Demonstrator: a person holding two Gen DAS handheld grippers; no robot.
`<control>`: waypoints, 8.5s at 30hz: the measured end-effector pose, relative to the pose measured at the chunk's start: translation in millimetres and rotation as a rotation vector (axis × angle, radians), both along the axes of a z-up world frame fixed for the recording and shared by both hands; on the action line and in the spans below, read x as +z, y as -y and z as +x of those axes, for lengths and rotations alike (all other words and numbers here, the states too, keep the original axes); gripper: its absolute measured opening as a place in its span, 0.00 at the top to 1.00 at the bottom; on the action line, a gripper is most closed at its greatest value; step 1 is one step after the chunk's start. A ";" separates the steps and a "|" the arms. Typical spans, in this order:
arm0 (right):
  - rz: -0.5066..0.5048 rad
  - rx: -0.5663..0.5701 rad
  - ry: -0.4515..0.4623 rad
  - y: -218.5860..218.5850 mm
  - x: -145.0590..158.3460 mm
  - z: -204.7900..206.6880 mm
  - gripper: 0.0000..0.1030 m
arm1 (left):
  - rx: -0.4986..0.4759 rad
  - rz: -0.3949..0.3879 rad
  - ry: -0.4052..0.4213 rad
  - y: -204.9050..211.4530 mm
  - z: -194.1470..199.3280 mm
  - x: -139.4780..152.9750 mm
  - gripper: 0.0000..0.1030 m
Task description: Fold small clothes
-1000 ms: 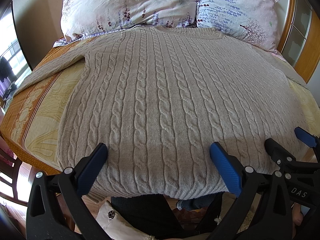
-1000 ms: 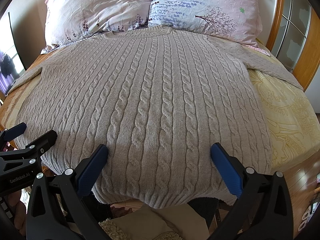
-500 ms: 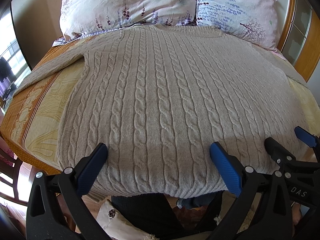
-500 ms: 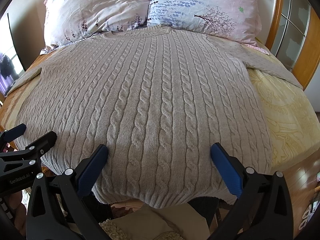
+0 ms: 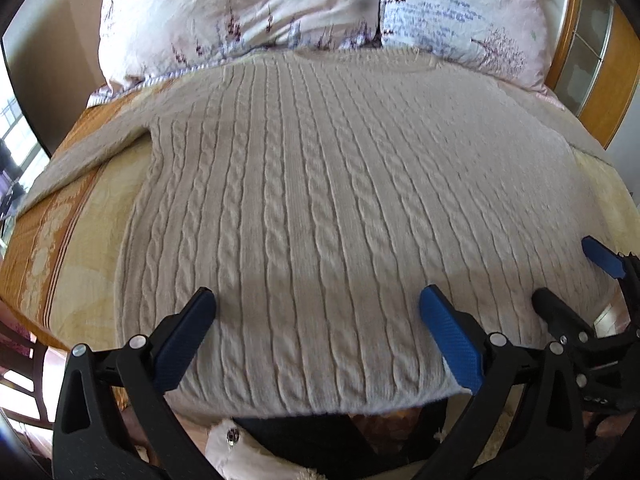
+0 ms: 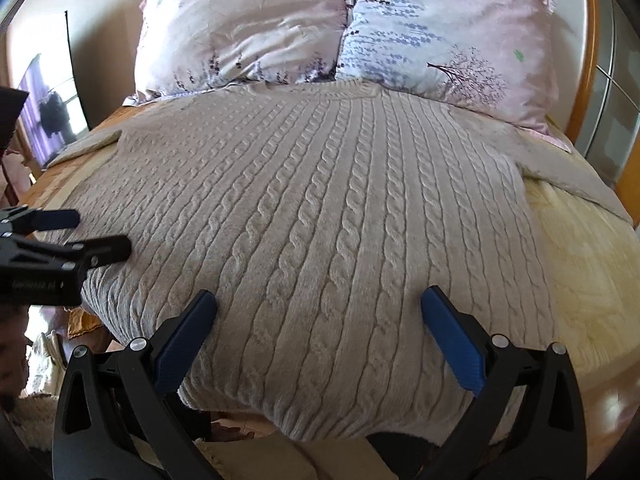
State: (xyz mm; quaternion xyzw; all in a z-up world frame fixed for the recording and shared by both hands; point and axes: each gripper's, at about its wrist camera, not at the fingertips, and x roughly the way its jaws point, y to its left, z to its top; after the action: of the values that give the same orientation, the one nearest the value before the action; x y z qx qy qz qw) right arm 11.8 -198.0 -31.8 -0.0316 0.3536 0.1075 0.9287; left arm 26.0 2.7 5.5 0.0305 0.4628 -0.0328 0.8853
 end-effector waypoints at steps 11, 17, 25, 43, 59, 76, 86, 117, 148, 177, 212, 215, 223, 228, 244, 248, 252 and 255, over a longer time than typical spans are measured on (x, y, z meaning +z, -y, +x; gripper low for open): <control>0.339 -0.312 0.023 141.8 53.2 73.6 0.19 | -0.084 -0.030 0.066 2.5 46.4 19.4 0.02; 0.556 -0.557 -0.084 242.3 45.5 126.4 0.47 | -0.132 -0.053 0.087 1.9 78.0 25.3 0.02; 0.730 -0.822 -0.180 310.3 17.1 141.3 0.50 | -0.158 -0.111 0.142 -9.9 100.3 37.1 0.02; 0.793 -0.960 -0.085 360.8 1.0 137.4 0.80 | -0.140 -0.219 0.084 -24.2 130.1 34.0 0.02; 0.714 -0.625 0.164 293.2 86.5 142.2 0.91 | -0.103 -0.340 0.107 -40.1 144.5 40.2 0.02; 0.690 -0.136 -0.211 82.3 14.6 174.0 0.89 | -0.148 -0.362 0.148 -28.7 145.0 43.2 0.02; 0.873 -0.395 -0.147 152.4 25.2 162.5 0.54 | -0.141 -0.515 0.082 -36.5 158.2 43.8 0.02; 0.932 -0.417 -0.224 150.2 -3.1 147.9 0.61 | 0.082 -0.830 -0.153 -80.9 183.6 -4.2 0.36; 0.558 -0.628 -0.044 135.0 7.8 128.2 0.72 | 0.079 -0.502 -0.066 -94.4 216.6 4.8 0.65; 0.582 -0.298 -0.012 77.9 20.1 123.6 0.23 | 0.855 -0.962 0.194 -387.2 85.9 -16.9 0.58; 0.620 -0.191 -0.031 86.5 32.1 116.7 0.22 | 0.024 -0.844 -0.051 -26.5 195.7 15.0 0.82; 0.530 -0.111 -0.008 79.4 58.5 115.1 0.22 | 0.003 -0.856 -0.079 -31.3 183.2 7.3 0.61; 0.243 0.290 0.102 -20.9 113.4 136.3 0.31 | 0.114 -0.830 0.091 -125.2 150.3 30.0 0.54; 0.110 0.485 0.067 -115.0 101.2 168.1 0.49 | 0.224 -0.805 0.054 -156.3 155.1 15.8 0.56; -0.071 0.478 0.004 -197.9 41.6 213.7 0.96 | 0.247 -0.836 0.020 -170.9 155.6 -7.7 0.65; 0.044 0.372 0.050 -164.8 60.2 213.2 0.96 | 0.247 -0.829 0.021 -170.2 155.9 -7.5 0.65; 0.214 0.186 0.111 -99.3 83.2 200.6 0.96 | 0.248 -0.822 0.019 -169.9 156.9 -7.4 0.64; 0.358 0.011 0.129 -33.3 87.3 178.0 0.96 | 0.241 -0.818 0.019 -168.7 157.8 -6.4 0.61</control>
State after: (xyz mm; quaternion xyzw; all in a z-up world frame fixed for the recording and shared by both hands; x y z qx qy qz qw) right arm 189.7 -164.7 55.5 0.1255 0.2683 0.1717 0.9396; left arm 183.9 171.3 -0.8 -0.3771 0.4036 -0.1096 0.8264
